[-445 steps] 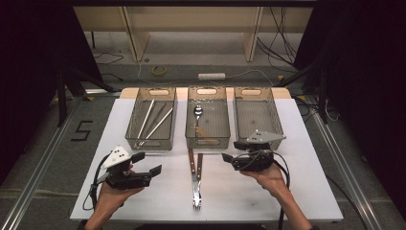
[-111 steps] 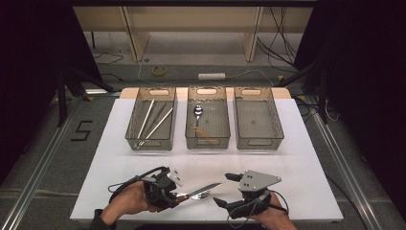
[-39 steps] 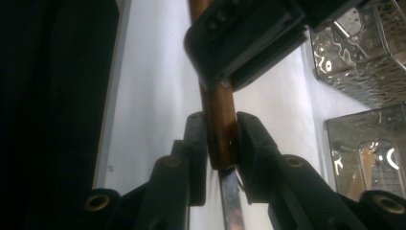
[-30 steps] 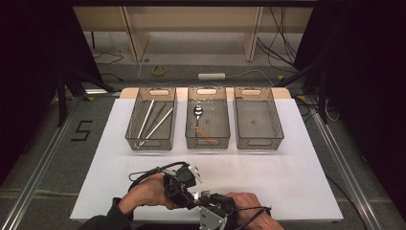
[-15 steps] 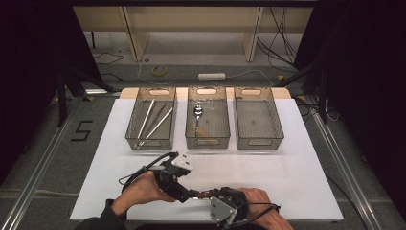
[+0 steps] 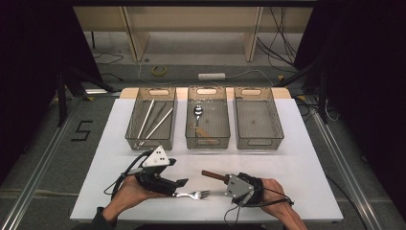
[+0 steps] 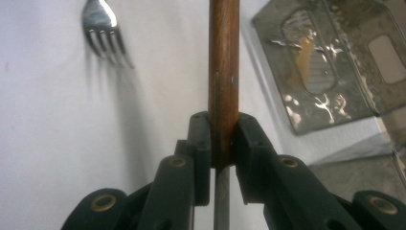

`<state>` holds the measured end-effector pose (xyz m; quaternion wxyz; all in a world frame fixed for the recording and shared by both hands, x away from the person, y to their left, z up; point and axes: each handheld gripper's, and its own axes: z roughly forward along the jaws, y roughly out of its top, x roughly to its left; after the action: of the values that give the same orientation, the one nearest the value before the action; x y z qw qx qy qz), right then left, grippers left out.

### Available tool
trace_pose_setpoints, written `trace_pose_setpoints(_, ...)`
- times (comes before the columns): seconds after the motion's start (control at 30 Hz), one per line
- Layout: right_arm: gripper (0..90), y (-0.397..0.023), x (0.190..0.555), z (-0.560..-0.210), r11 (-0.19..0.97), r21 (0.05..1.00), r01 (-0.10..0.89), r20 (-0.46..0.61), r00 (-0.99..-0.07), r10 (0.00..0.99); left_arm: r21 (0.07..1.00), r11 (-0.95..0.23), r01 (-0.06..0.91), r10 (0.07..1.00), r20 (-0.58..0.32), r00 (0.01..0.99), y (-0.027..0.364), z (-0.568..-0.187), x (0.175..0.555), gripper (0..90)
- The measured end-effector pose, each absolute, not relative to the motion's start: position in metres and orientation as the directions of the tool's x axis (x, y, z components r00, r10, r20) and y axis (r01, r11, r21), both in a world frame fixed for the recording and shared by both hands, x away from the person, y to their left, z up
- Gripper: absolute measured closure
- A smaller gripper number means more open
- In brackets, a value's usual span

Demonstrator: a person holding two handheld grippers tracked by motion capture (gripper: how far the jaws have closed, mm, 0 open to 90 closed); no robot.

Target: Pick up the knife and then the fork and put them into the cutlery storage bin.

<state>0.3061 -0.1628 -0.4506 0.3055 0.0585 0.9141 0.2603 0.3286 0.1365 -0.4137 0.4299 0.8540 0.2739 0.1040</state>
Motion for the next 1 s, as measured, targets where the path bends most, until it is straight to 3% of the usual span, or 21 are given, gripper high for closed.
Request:
trace_pose_setpoints(0.47,78.5,-0.188,0.336,-0.428,0.715,0.685,0.142,-0.354,-0.793,0.496,0.846,-0.37,0.383,0.628,-0.076,0.775,0.164,-0.426,0.321,19.9)
trace_pose_setpoints(1.0,78.5,-0.207,0.384,-0.391,0.538,0.781,0.315,-0.159,-0.734,0.661,0.854,-0.328,0.404,0.667,-0.093,0.739,0.176,-0.433,0.315,17.3)
